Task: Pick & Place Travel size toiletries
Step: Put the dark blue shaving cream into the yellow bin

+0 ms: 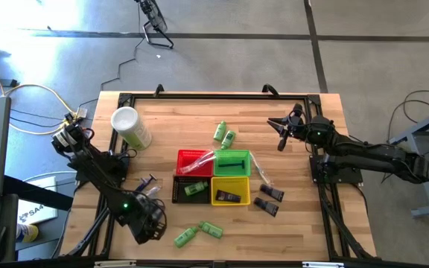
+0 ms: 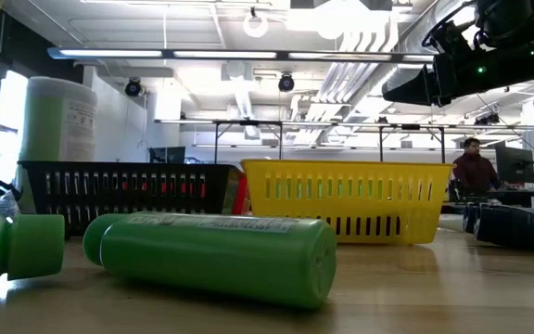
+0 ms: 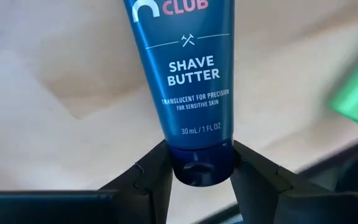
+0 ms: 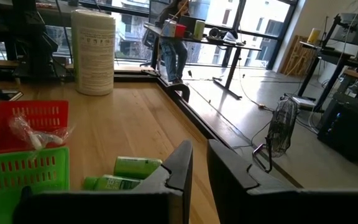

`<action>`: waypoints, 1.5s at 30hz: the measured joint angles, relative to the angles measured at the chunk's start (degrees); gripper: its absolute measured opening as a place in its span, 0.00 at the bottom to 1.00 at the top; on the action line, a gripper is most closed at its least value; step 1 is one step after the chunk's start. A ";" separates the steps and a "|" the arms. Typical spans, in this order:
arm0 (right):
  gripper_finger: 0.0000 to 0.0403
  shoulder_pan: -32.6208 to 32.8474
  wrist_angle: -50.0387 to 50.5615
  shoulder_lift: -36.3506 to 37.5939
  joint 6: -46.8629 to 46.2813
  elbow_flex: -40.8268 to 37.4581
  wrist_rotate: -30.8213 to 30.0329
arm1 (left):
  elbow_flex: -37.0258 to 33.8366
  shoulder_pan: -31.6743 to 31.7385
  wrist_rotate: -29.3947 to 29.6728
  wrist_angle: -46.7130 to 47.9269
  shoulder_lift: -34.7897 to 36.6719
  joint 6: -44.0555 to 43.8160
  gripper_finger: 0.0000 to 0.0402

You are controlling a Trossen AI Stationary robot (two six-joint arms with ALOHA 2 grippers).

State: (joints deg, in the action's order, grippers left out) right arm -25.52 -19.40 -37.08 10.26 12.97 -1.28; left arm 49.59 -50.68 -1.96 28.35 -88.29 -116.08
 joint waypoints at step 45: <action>0.10 0.02 -3.52 0.00 -10.54 0.00 7.85 | 7.82 26.28 22.92 1.76 10.20 71.65 0.34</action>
State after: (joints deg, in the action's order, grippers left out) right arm -25.50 -22.92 -37.08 -0.27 12.97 6.57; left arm 57.41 -24.40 20.96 30.11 -78.09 -44.43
